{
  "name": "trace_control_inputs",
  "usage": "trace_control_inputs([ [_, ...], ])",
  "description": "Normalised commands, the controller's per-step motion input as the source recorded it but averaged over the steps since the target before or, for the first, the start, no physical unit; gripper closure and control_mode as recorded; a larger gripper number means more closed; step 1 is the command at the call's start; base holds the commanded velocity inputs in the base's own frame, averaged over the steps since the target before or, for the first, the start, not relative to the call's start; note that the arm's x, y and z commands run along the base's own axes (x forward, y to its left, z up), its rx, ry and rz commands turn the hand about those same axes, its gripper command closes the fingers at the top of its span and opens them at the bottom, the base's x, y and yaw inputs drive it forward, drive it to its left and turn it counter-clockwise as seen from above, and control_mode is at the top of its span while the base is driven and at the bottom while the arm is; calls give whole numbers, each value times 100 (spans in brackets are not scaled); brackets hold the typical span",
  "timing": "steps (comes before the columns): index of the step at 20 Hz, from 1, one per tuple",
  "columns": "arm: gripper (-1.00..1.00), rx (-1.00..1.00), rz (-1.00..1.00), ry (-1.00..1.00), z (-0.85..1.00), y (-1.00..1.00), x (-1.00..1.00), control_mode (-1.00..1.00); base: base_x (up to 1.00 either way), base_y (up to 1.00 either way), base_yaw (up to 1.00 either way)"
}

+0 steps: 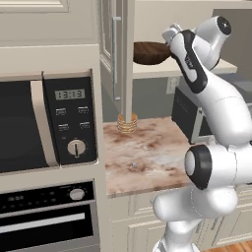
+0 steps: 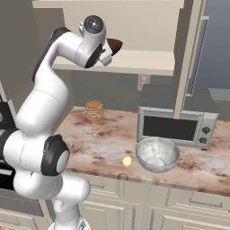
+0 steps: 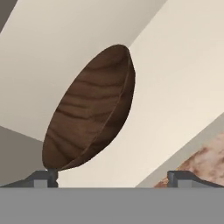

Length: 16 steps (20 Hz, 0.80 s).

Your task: Pick both bowls and place them on the counter. Then place the sugar cube in one bowl and place the egg in the other bowl.

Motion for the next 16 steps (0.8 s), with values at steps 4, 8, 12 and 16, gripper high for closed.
trace_control_inputs([
  [4,-100,-3,0,3,-10,-3,29,-100,0,0,0],
  [8,-100,-3,0,4,-10,-5,29,-100,0,0,0],
  [12,-100,-2,0,4,-7,-4,31,-100,0,0,0],
  [16,-100,-2,0,4,-7,-5,33,-100,0,0,0],
])
